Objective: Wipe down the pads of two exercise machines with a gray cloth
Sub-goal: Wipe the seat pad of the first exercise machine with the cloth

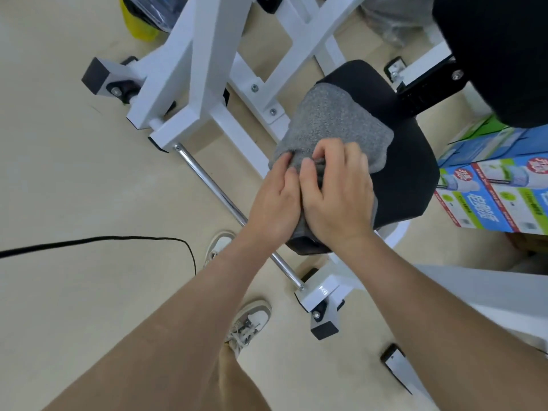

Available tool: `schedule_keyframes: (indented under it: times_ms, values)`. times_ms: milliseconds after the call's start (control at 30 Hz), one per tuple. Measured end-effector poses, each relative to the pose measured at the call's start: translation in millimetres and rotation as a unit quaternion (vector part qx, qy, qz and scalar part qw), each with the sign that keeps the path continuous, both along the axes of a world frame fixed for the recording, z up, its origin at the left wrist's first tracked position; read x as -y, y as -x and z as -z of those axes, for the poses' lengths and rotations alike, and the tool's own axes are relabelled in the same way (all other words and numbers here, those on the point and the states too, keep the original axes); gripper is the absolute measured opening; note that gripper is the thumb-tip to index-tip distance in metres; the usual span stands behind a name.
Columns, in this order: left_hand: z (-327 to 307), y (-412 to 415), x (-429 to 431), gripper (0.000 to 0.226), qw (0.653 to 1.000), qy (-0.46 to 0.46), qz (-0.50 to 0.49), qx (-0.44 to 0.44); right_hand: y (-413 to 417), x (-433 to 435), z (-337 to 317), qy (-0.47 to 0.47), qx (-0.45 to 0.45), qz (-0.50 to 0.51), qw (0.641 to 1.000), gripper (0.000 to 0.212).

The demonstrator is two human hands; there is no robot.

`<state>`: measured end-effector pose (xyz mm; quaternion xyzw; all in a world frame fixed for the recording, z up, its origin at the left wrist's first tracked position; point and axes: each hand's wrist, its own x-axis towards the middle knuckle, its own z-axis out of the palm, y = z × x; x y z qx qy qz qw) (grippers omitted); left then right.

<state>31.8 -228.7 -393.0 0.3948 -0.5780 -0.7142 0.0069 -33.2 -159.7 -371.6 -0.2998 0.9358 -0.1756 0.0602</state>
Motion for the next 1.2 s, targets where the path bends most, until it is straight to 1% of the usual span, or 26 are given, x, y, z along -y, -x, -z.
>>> schedule_keyframes:
  times_ms: [100,200,267,300,333,400,433,467,500,567,600,667,700,767,833,900,967,1033,1133,1200]
  values:
    - [3.0,14.2,8.7,0.031,0.999,0.015,0.029,-0.009,16.1,7.5,4.8,0.008,-0.005,-0.001,1.000,0.027]
    - [4.6,25.7,15.1,0.034,0.998,0.042,0.040,0.020,28.8,14.1,8.9,0.012,-0.045,0.017,0.999,0.037]
    - [6.6,34.7,19.4,0.039,0.997,0.058,0.046,0.034,38.0,19.0,12.0,0.005,-0.049,0.015,0.999,0.047]
    - [8.5,41.0,22.3,0.040,0.995,0.077,0.044,0.037,43.7,21.6,13.7,-0.006,-0.045,0.014,0.999,0.048]
    - [10.3,48.3,25.5,0.041,0.992,0.108,0.045,0.045,49.8,24.0,14.9,-0.014,-0.040,0.015,0.999,0.046]
    - [10.8,63.9,32.1,0.042,0.979,0.182,0.057,0.068,61.3,27.1,17.5,-0.015,-0.028,0.032,0.999,0.033]
    - [9.2,71.1,34.3,0.045,0.976,0.194,0.068,0.067,65.6,28.4,19.4,-0.009,-0.024,0.047,0.999,0.027]
    - [7.5,76.7,34.8,0.049,0.980,0.176,0.078,0.051,67.9,29.4,21.8,-0.006,-0.018,0.060,0.998,0.026]
    - [4.7,78.7,34.3,0.051,0.985,0.145,0.089,0.032,68.0,29.8,24.0,-0.011,-0.004,0.066,0.998,0.029]
    - [-2.0,68.9,29.3,0.044,0.987,0.111,0.115,0.002,59.8,25.1,24.6,-0.030,0.037,0.054,0.997,0.042]
    - [-5.4,59.1,24.6,0.038,0.987,0.104,0.124,-0.012,51.0,18.1,21.1,-0.035,0.054,0.043,0.997,0.048]
    - [-12.9,31.4,11.6,0.031,0.983,0.104,0.151,-0.021,21.4,-5.3,13.1,-0.031,0.067,0.032,0.997,0.053]
    - [-15.2,17.5,5.5,0.038,0.978,0.124,0.163,-0.030,2.3,-19.3,9.3,-0.032,0.058,0.031,0.997,0.055]
    - [-19.5,-2.1,-4.3,0.054,0.960,0.197,0.193,-0.039,-31.5,-41.6,3.4,-0.047,0.032,0.026,0.998,0.056]
    - [-20.0,-4.8,-5.3,0.061,0.934,0.276,0.227,0.001,-35.5,-53.9,3.5,-0.057,0.029,-0.006,0.998,0.056]
    - [-21.6,9.1,-5.4,0.062,0.900,0.340,0.268,0.052,-2.3,-59.5,7.8,-0.062,0.029,-0.081,0.994,0.057]
    - [-22.5,31.5,-5.7,0.062,0.853,0.412,0.303,0.105,43.1,-58.0,15.3,-0.071,0.068,-0.127,0.987,0.060]
    - [-17.1,62.4,-3.4,0.064,0.809,0.462,0.331,0.152,83.4,-53.0,27.8,-0.094,0.101,-0.110,0.984,0.061]
    - [-7.3,108.2,6.2,0.069,0.783,0.488,0.336,0.191,119.4,-37.2,43.9,-0.108,0.102,-0.045,0.988,0.061]
    - [2.3,131.4,12.0,0.070,0.750,0.519,0.361,0.195,129.1,-35.5,49.9,-0.112,0.099,0.009,0.989,0.063]
